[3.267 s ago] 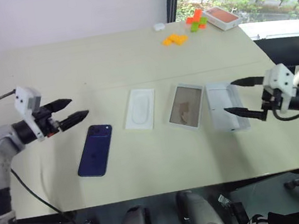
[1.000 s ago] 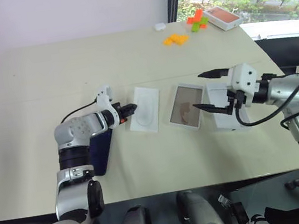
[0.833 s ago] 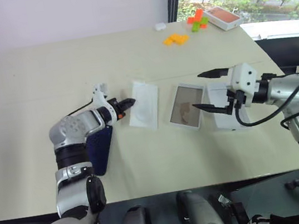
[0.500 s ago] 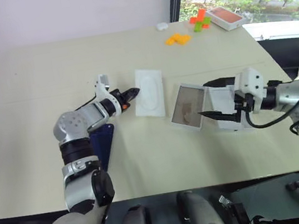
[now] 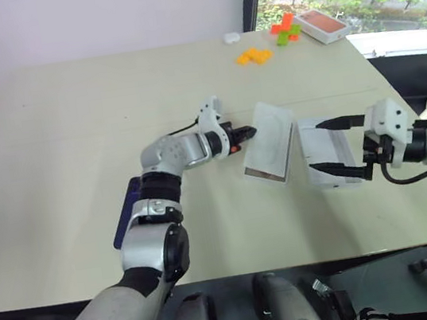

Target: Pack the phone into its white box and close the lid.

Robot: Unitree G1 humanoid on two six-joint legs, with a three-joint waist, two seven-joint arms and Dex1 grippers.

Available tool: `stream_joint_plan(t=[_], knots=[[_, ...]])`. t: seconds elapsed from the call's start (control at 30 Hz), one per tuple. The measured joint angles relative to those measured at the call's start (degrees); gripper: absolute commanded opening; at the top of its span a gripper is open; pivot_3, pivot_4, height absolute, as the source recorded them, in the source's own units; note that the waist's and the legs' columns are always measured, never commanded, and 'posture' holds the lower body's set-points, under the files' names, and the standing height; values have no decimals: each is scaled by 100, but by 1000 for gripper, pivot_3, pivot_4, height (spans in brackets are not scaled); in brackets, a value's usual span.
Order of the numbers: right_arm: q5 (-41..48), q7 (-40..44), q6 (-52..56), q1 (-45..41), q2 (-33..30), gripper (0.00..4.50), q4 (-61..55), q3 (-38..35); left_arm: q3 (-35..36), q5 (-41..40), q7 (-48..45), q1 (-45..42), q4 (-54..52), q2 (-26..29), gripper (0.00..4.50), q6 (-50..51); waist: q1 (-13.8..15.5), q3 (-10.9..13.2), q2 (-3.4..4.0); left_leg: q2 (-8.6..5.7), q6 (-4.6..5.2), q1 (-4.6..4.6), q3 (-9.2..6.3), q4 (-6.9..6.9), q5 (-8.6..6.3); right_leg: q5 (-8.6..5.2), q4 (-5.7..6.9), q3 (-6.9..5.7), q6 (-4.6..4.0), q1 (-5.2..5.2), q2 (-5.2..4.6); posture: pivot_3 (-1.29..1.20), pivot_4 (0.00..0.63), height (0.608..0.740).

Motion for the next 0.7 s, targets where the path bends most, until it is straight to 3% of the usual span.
stream_joint_plan(t=[0.7], knots=[[-47, -293, -11, -11, 2, 4500, -175, -8, -267, 618, 31, -117, 484, -344, 38, -484, 51, 0, -1, -1, 0, -2, -2, 0, 0, 0, -3, 1, 1, 0, -4, 0, 150, 740]])
